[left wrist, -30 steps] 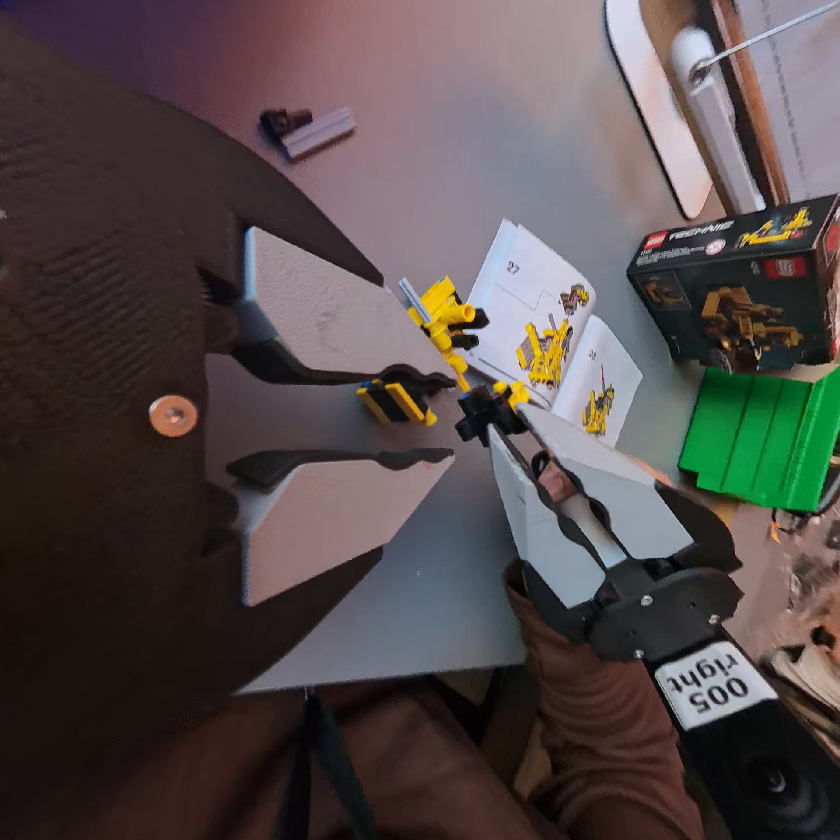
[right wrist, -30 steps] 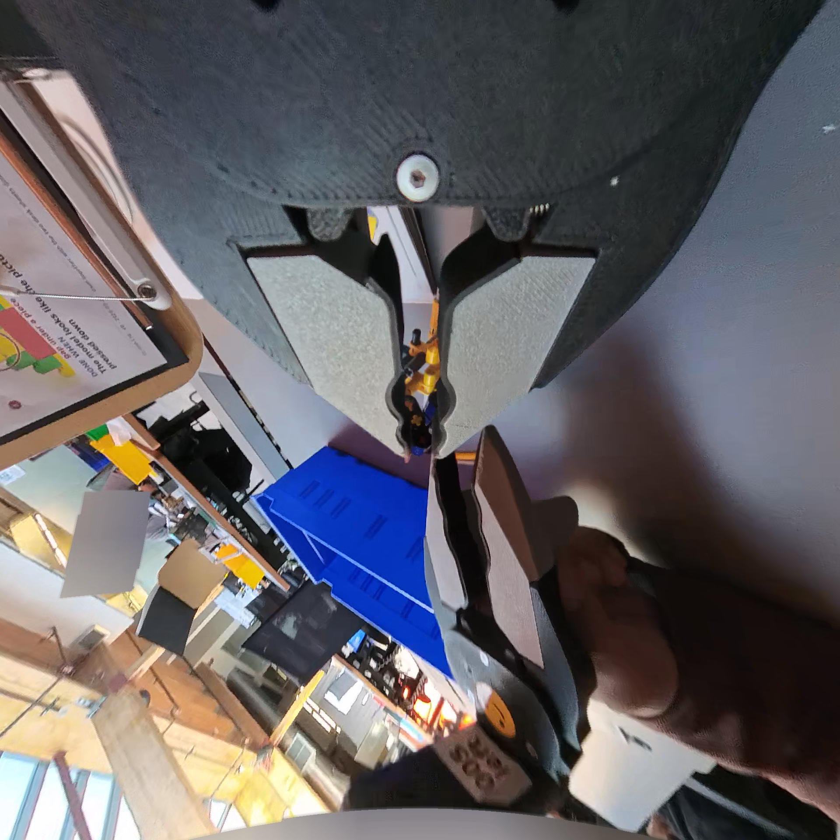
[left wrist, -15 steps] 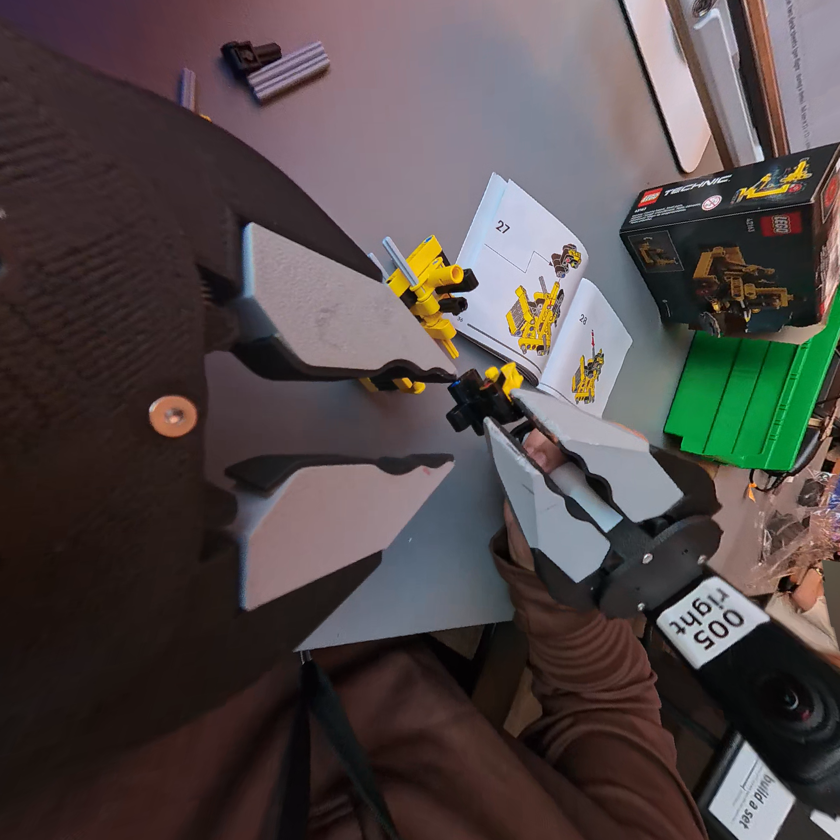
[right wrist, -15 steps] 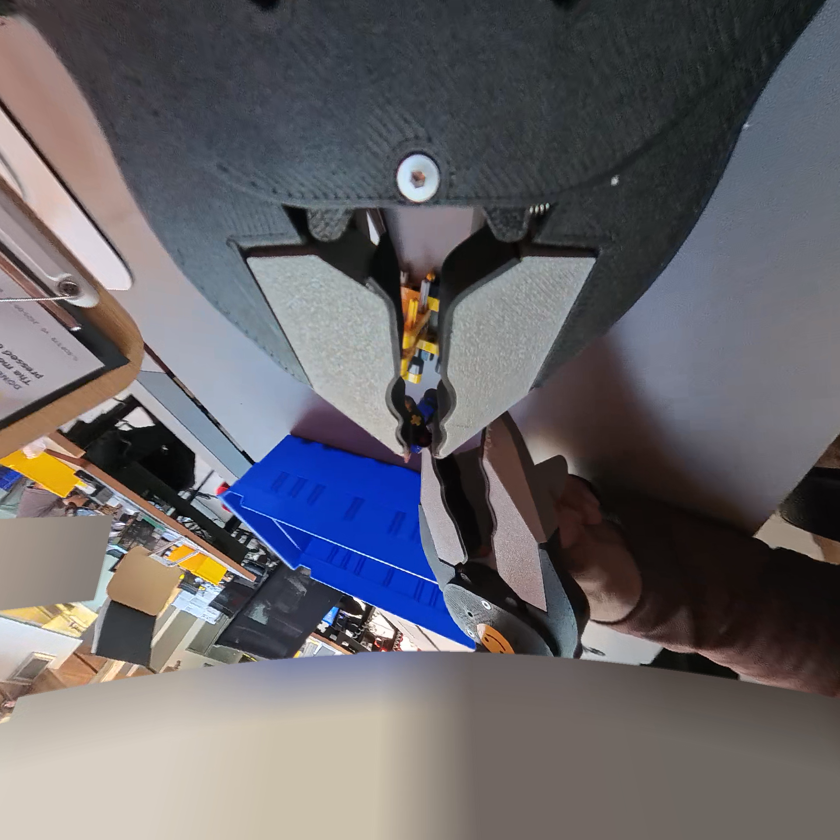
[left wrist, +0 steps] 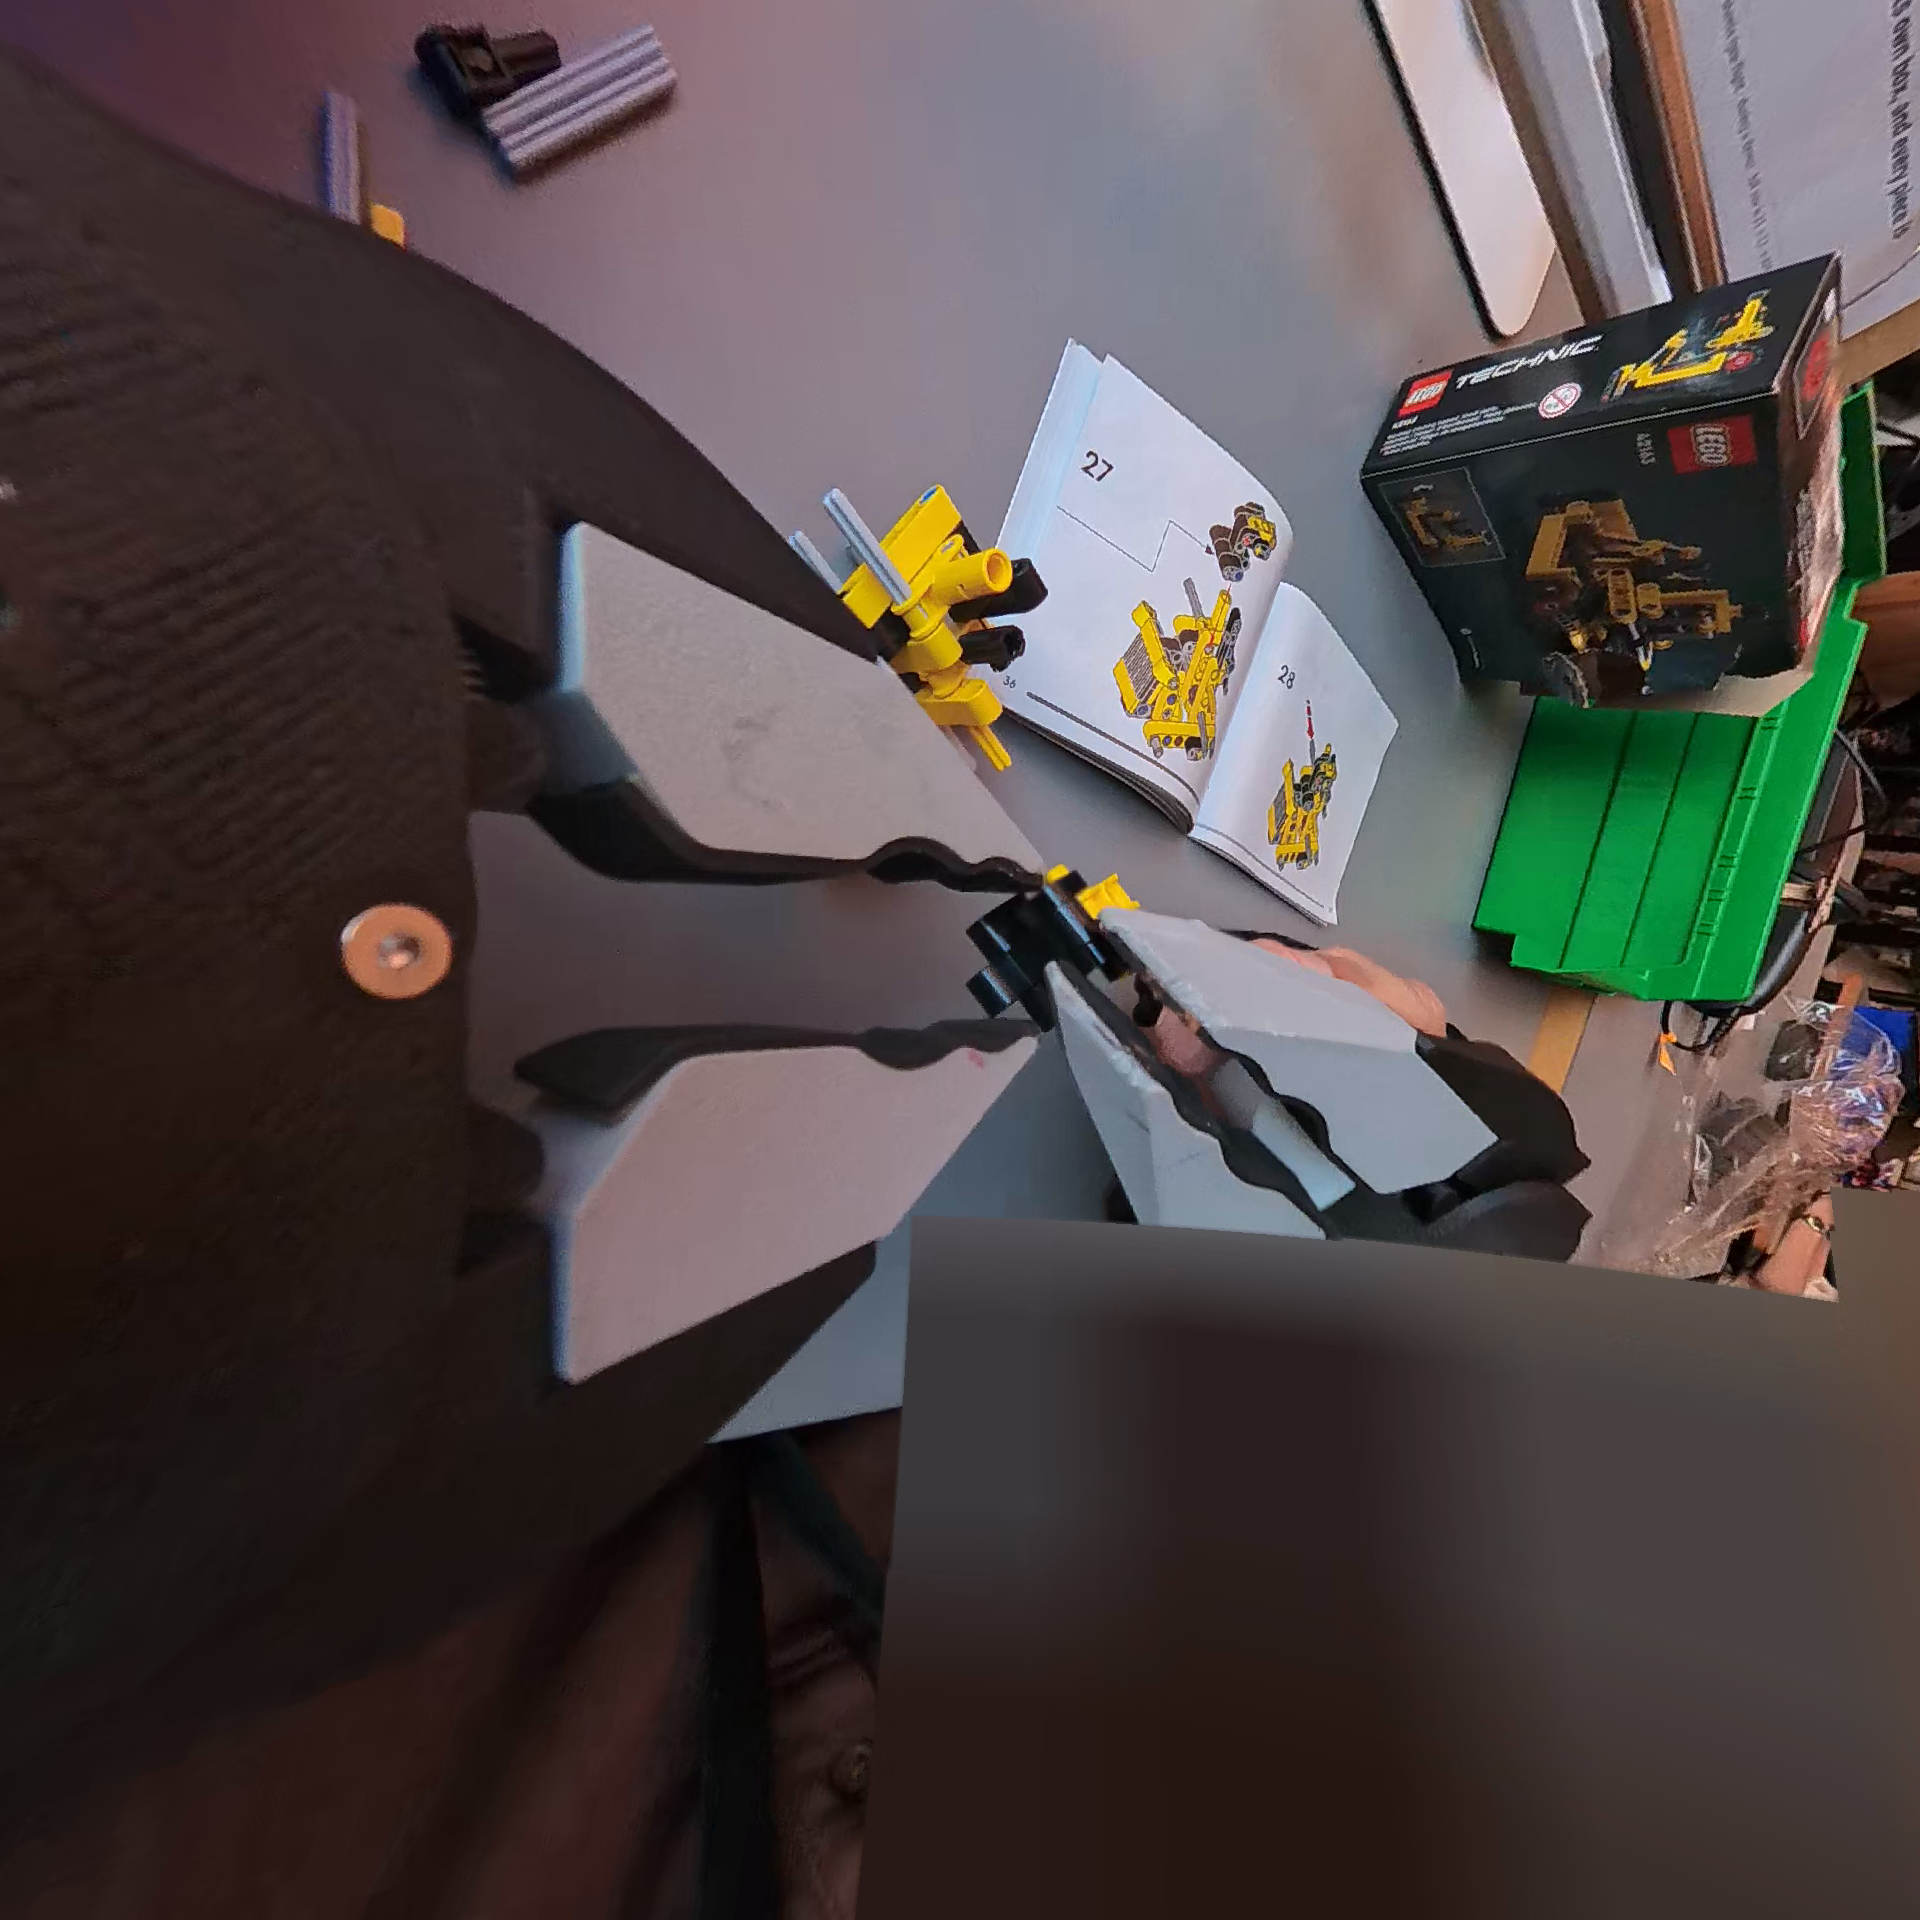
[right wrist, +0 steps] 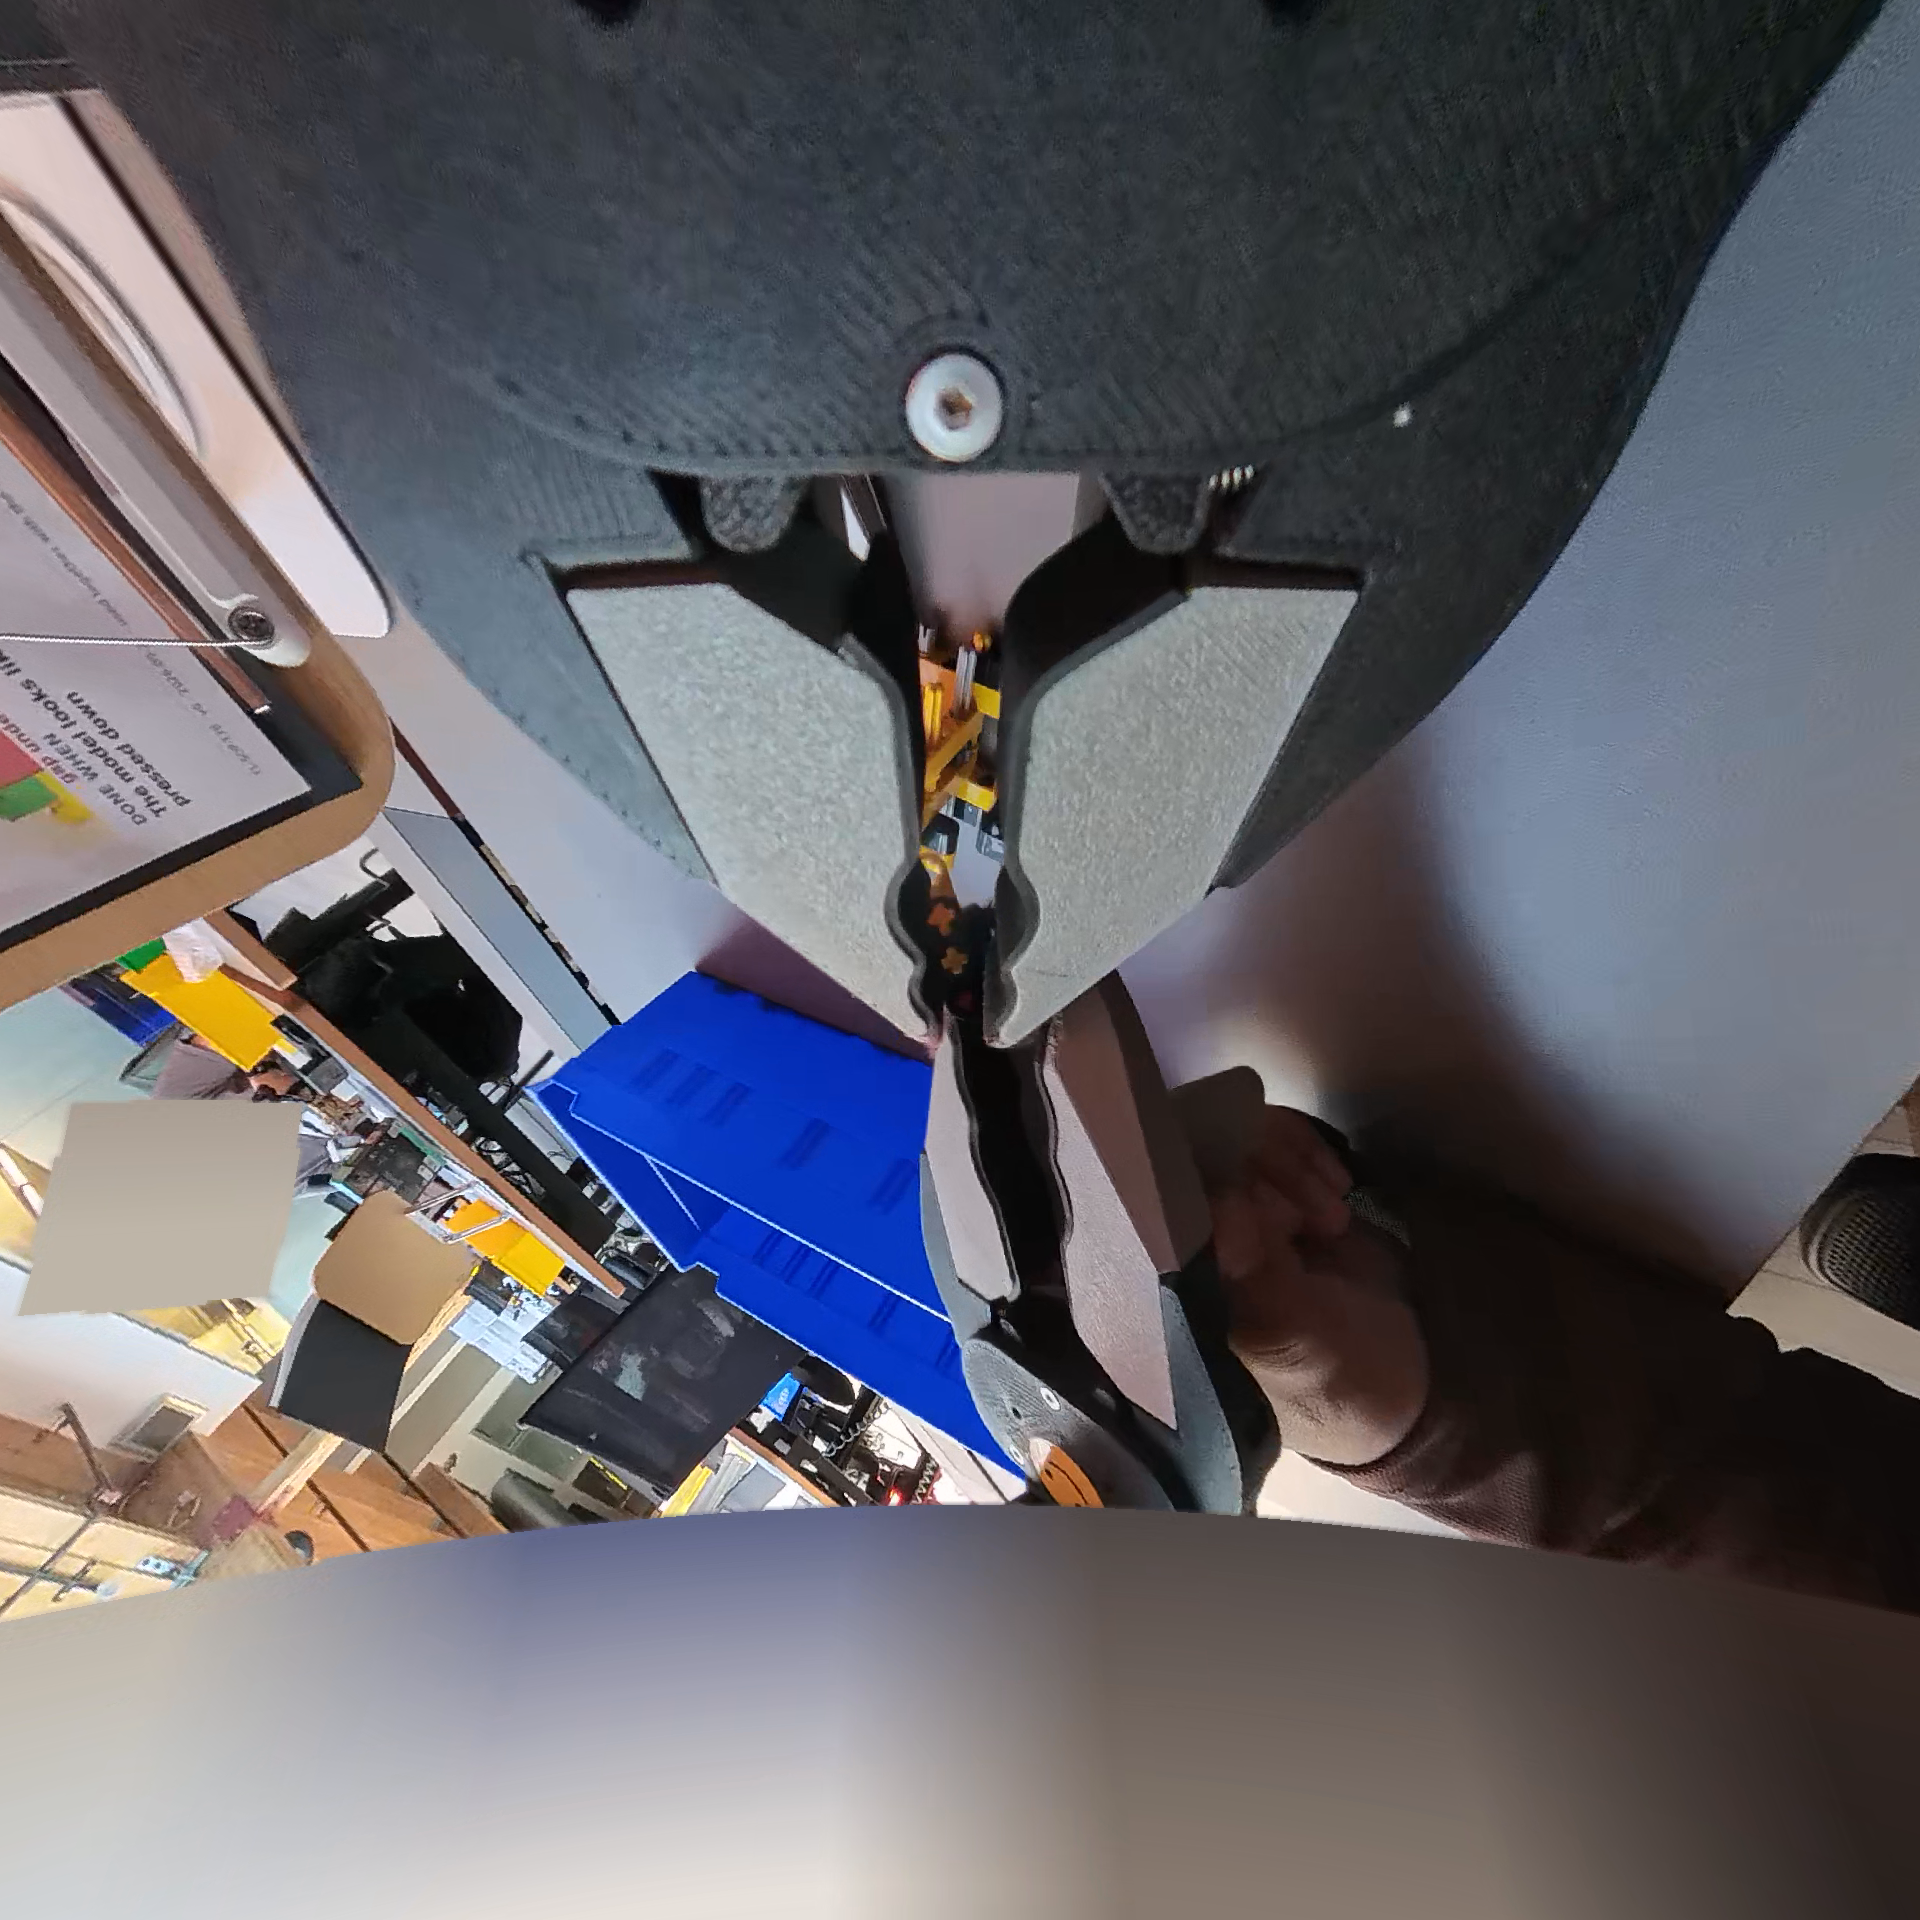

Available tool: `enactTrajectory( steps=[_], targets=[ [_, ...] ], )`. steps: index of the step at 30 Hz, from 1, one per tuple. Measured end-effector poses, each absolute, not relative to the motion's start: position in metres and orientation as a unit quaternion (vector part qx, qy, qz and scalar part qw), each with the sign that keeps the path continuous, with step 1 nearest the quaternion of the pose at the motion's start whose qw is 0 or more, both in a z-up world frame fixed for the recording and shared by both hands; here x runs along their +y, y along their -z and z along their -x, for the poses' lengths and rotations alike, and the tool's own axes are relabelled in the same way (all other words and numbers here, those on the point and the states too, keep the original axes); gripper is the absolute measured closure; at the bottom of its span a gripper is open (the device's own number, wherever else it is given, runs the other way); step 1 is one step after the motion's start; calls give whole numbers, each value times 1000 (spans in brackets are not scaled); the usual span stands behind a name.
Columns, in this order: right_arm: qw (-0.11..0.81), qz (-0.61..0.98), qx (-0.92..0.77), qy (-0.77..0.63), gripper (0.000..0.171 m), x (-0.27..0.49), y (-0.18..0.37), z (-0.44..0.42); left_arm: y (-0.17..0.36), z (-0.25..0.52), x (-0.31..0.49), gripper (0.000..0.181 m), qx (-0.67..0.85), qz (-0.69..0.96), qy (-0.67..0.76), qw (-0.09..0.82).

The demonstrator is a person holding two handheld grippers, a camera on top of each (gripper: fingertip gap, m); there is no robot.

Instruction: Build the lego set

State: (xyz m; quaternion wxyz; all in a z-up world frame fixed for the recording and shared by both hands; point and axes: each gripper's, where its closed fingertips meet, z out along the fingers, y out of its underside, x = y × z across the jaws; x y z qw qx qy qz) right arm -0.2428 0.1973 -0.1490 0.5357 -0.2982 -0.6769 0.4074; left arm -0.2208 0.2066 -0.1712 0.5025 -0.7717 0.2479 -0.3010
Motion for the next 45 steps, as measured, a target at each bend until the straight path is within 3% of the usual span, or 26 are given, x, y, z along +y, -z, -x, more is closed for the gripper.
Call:
enactTrajectory(
  steps=[18,29,37,45],
  targets=[
    [488,355,-664,-441,167,211,158,247,176,233,213,163,229,785,281,503],
    [453,406,-642,-467,171,223,161,251,173,232,216,180,206,780,308,504],
    [439,426,-656,-442,171,245,170,247,182,223,211,181,247,786,287,490],
    [272,384,-744,-474,141,213,193,197,195,207,178,168,366,789,255,423]
  ],
)
